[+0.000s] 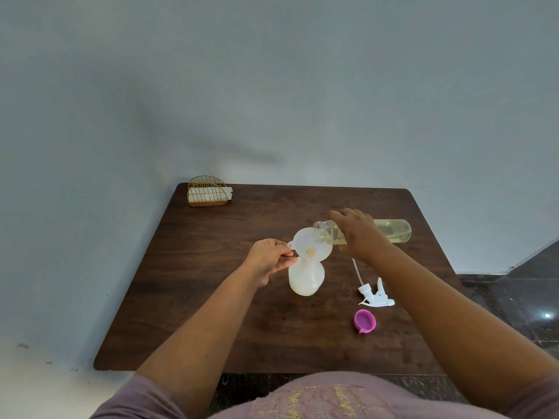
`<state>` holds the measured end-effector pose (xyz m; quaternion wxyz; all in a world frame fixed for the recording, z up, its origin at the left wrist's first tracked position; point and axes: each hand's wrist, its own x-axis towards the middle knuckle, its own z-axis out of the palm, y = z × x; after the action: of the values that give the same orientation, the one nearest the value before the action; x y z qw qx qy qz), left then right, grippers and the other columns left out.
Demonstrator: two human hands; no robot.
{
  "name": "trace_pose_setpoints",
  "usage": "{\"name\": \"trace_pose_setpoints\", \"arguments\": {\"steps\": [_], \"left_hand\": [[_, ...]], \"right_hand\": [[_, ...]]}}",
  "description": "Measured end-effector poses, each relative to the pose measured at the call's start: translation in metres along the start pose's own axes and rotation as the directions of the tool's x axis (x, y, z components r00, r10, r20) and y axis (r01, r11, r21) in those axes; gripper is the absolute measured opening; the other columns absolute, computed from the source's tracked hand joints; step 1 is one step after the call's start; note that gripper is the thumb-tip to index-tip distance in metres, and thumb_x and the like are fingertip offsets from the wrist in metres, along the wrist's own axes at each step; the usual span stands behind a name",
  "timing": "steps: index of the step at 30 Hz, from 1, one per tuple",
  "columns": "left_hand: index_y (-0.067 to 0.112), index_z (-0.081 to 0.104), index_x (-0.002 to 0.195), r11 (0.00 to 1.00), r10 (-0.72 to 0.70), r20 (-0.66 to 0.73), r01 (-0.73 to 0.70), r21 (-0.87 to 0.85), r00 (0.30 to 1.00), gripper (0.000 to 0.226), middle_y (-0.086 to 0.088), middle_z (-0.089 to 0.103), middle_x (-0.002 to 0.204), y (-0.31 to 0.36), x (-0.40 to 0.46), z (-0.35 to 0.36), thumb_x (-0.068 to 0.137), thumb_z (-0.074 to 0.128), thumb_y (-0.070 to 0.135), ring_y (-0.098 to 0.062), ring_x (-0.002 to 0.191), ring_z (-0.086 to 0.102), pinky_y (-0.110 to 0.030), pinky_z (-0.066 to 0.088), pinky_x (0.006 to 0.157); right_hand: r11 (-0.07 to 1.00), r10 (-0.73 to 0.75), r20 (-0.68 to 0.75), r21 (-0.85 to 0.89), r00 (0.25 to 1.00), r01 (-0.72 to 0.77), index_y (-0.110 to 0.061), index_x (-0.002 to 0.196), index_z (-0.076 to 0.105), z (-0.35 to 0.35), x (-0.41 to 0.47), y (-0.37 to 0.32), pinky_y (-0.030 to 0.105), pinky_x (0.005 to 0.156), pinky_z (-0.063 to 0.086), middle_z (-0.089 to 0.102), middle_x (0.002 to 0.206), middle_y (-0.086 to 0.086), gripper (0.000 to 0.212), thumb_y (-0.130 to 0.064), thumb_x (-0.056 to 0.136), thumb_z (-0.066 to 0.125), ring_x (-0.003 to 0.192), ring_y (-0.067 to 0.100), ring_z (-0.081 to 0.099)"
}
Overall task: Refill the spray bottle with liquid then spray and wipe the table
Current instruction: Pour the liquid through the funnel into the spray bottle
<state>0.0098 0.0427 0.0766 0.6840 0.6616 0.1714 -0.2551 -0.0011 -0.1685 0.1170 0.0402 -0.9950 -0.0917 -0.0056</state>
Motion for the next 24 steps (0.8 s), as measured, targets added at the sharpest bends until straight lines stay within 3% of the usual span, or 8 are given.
{"name": "trace_pose_setpoints", "arguments": {"steps": [24], "left_hand": [[0.002, 0.067, 0.096, 1.0, -0.002, -0.011, 0.002, 0.008, 1.0, 0.007, -0.014, 0.069, 0.094, -0.0009, 0.0012, 0.0012, 0.092, 0.063, 0.006, -0.019, 0.083, 0.07, -0.036, 0.059, 0.085]], "right_hand": [[1.0, 0.011, 0.002, -0.002, 1.0, -0.011, -0.019, 0.127, 0.046, 0.0026, 0.0001, 0.0011, 0.035, 0.095, 0.038, 0.053, 0.108, 0.004, 0.06, -0.014, 0.073, 0.072, 0.106, 0.024, 0.05]]}}
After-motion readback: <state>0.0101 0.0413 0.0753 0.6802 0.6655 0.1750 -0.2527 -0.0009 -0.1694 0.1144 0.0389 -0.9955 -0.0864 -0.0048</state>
